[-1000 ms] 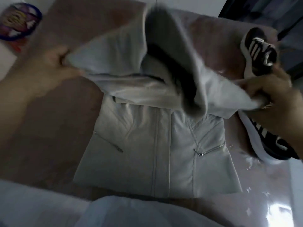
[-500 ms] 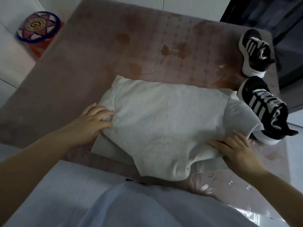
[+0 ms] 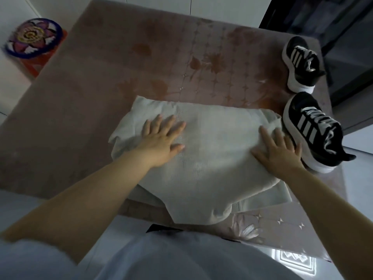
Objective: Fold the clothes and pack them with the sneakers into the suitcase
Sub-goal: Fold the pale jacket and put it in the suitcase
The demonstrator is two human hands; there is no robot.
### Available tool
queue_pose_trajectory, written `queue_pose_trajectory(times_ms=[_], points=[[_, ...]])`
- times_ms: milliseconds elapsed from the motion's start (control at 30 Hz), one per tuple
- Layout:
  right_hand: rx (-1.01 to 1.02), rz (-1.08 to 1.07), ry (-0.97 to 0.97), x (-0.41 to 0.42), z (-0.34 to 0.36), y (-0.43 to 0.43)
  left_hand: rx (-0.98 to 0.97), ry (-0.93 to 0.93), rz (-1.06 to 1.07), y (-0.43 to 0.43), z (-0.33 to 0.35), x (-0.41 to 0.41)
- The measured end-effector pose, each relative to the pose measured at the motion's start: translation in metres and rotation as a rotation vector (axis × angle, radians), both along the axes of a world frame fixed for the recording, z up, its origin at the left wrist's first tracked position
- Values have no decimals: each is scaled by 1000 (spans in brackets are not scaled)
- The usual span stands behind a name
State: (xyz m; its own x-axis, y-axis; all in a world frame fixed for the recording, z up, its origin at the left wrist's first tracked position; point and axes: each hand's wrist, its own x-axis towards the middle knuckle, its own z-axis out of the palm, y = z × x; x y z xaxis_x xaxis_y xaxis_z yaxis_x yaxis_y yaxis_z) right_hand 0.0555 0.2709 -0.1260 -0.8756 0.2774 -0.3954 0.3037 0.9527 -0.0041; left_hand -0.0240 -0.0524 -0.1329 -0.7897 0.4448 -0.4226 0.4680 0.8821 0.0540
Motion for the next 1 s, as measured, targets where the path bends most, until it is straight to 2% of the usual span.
queue_pose_trajectory(times_ms=[67,133,233,333,400,467,533,567,667,700,733,800,833,1000], points=[[0,-48,-77,-3,-5,-1,-72,-34,13,5,-8,-2],[6,-63,50,-6,4,-21,-30,8,22,12,-7,-1],[-103,60,261,5,19,-81,27,97,-10,10,-8,6],[-166,256,84,37,-2,-133,4,73,-90,-8,-15,7],[-143,304,-42,47,-20,-141,176,128,-132,-23,-6,-5],[-146,271,-73,46,-20,-140,385,299,-138,-44,7,-24],[-192,242,-75,40,-4,-154,482,386,20,-68,16,-47],[-228,262,-44,38,2,-169,508,342,147,-79,18,-58],[-361,459,215,33,15,-236,567,40,471,-97,11,-87],[-419,516,207,32,14,-260,617,-55,523,-99,7,-93],[-455,550,110,31,12,-282,679,-134,563,-98,4,-97],[-381,571,-115,30,5,-311,765,-253,616,-94,-4,-99],[-315,591,-155,30,1,-319,775,-292,631,-91,-7,-99],[-157,673,-147,24,-9,-329,767,-332,676,-85,-16,-107]])
